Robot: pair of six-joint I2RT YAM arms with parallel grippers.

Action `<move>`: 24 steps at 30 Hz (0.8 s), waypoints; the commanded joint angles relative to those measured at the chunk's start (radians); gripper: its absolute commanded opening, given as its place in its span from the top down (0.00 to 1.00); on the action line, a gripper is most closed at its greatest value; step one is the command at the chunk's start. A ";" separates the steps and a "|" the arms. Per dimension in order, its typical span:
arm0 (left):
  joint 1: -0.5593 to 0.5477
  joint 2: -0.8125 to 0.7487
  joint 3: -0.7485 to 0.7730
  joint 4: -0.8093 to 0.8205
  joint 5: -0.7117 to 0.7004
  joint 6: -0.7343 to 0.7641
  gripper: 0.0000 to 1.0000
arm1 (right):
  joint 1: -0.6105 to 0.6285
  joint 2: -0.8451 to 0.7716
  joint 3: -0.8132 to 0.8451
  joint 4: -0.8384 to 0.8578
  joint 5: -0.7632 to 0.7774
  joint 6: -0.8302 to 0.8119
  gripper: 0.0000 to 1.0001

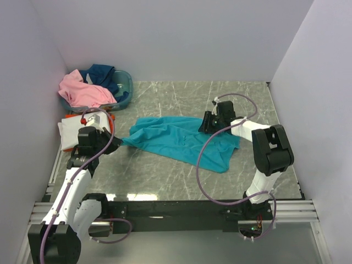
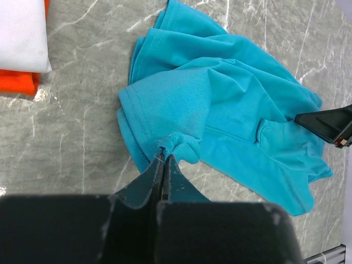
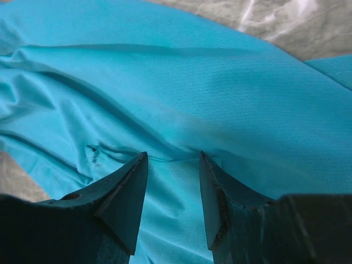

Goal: Fold and stack the t-shirts
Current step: Flatten the tshirt out

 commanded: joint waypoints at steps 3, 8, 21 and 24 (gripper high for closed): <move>-0.001 -0.008 0.041 0.008 -0.007 0.019 1.00 | -0.008 -0.028 0.004 0.009 0.051 -0.029 0.50; -0.003 -0.003 0.044 0.005 -0.007 0.019 1.00 | -0.014 -0.023 0.006 0.006 0.068 -0.023 0.50; -0.001 -0.002 0.041 0.011 0.001 0.022 1.00 | -0.027 -0.043 -0.049 0.021 0.056 -0.018 0.51; -0.001 -0.003 0.041 0.011 0.000 0.021 1.00 | -0.028 -0.051 -0.063 0.034 0.048 -0.012 0.53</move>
